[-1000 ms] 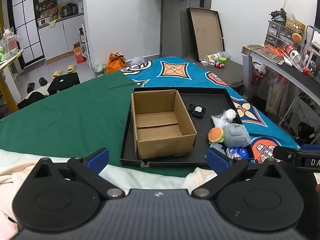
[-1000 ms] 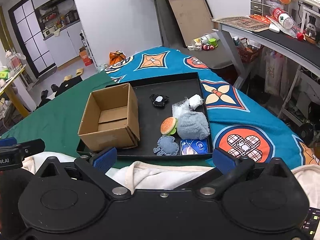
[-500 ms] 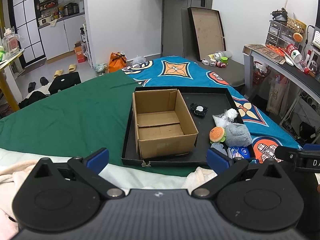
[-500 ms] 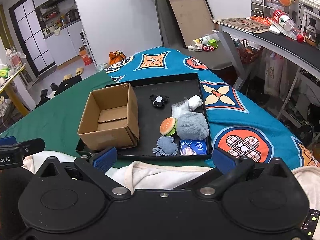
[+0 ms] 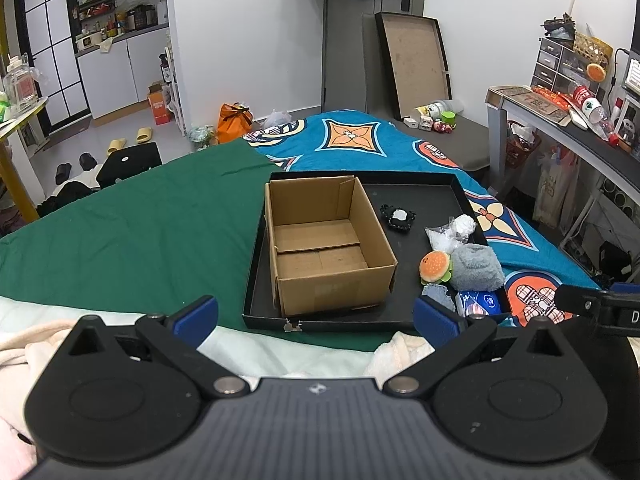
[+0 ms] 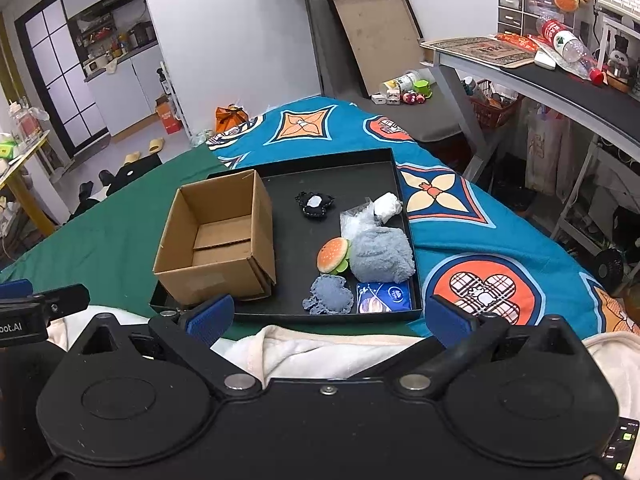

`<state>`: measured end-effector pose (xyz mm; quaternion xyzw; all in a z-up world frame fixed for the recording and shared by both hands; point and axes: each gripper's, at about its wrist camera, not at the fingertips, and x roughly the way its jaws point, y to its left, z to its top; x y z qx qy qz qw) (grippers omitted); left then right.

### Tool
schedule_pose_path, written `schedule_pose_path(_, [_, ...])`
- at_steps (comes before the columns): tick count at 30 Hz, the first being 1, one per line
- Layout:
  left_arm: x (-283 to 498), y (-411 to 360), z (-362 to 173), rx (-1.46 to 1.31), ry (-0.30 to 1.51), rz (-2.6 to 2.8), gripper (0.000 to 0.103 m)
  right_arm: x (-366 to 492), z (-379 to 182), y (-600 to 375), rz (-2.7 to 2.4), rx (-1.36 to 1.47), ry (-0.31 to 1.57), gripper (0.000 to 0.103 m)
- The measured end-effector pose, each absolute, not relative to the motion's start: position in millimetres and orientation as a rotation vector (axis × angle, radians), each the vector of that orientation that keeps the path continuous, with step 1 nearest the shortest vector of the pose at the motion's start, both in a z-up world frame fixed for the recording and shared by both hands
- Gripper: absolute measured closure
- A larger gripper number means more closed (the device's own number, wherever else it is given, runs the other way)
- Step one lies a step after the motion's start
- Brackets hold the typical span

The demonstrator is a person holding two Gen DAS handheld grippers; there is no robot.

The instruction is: Organize soft objects

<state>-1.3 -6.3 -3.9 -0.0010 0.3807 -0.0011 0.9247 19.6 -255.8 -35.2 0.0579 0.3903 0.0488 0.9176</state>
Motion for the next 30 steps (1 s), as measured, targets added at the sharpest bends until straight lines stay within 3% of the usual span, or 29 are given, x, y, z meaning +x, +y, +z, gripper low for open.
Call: schedule_pose_path(30, [10, -2, -13, -0.008, 0.802, 0.013, 0.0, 30, -42, -254, 0.093, 0.106, 0.828, 0.0])
